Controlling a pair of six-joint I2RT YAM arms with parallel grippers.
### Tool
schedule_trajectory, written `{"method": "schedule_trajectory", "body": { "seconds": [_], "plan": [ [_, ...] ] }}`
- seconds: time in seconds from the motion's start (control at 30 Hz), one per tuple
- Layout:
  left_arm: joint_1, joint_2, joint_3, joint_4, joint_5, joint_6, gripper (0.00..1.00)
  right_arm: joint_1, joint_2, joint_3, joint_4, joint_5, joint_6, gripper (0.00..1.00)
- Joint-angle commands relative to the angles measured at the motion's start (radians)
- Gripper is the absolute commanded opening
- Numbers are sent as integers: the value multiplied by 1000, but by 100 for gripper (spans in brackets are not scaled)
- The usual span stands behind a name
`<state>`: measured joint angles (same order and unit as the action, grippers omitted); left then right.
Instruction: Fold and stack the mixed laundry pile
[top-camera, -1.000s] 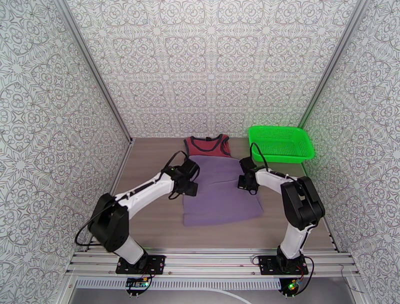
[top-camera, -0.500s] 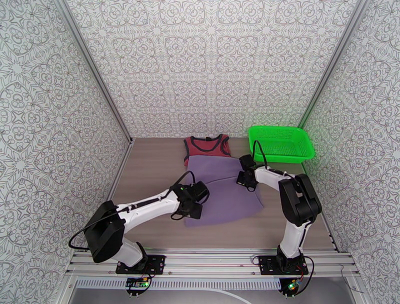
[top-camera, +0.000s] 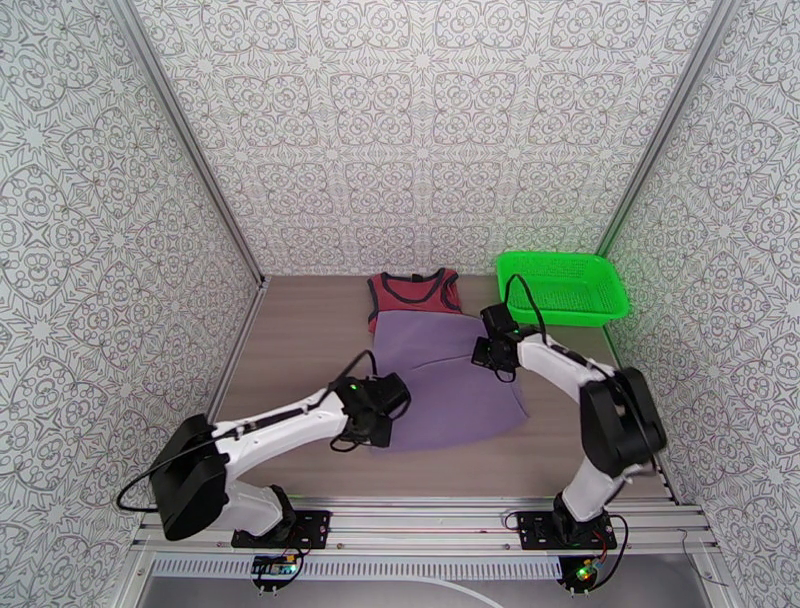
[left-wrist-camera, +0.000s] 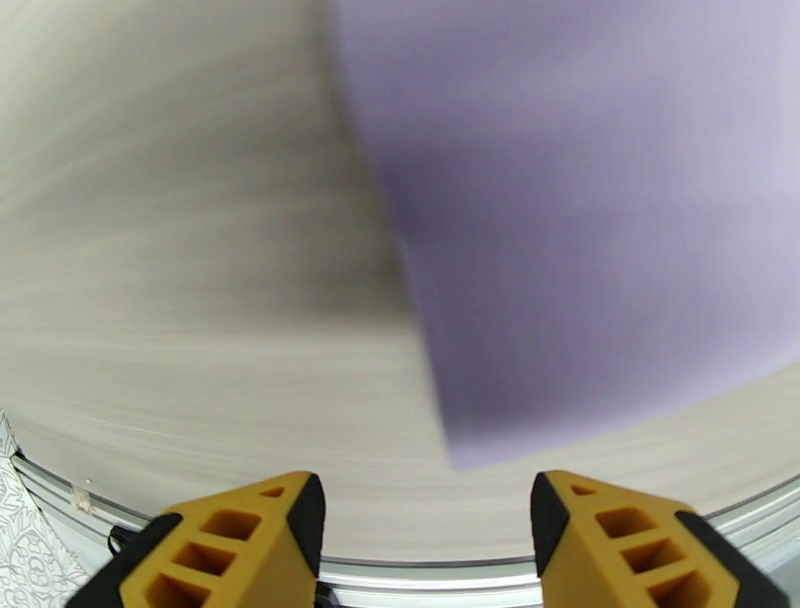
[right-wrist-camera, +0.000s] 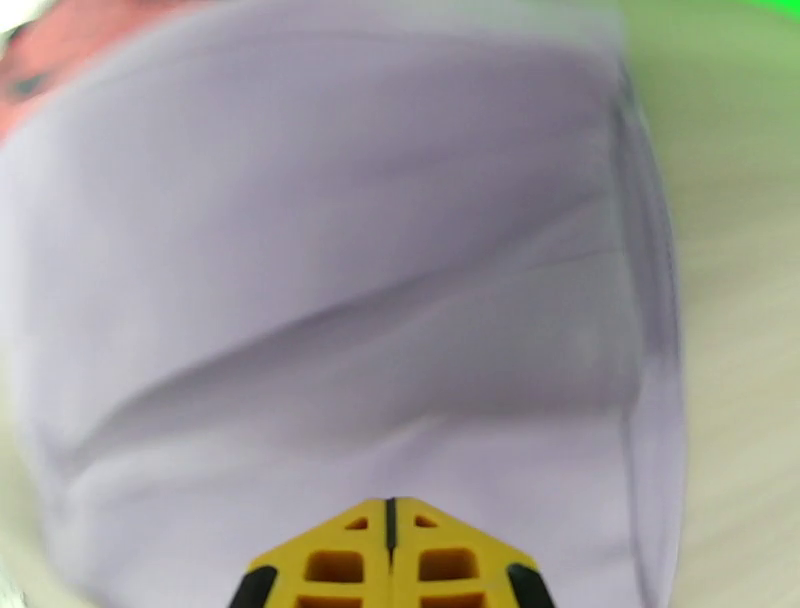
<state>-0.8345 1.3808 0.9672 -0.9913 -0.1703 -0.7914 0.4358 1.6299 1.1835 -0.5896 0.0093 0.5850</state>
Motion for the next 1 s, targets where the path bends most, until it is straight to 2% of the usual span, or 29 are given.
{"method": "schedule_trajectory", "body": {
  "seconds": [0.0, 0.1, 0.3, 0.4, 0.57, 0.7, 0.87, 0.97],
  "plan": [
    [63, -77, -57, 66, 82, 33, 59, 87, 22, 27, -68, -123, -43, 0],
    [89, -147, -140, 158, 168, 5, 60, 177, 118, 76, -44, -191, -28, 0],
    [93, -207, -221, 205, 208, -35, 63, 281, 328, 220, -21, -256, -4, 0],
    [88, -200, -235, 222, 223, -38, 65, 284, 420, 291, -13, -262, 6, 0],
    [72, -172, -246, 246, 240, -41, 67, 268, 506, 407, -61, -128, 21, 0],
    [53, -114, -259, 285, 263, -48, 67, 248, 505, 402, -19, -78, 73, 0],
    [19, -23, -259, 318, 252, -68, 67, 238, 518, 389, 32, -73, 120, 0],
    [1, 7, -262, 344, 256, -112, 61, 238, 529, 390, 46, -90, 128, 0]
  ]
}}
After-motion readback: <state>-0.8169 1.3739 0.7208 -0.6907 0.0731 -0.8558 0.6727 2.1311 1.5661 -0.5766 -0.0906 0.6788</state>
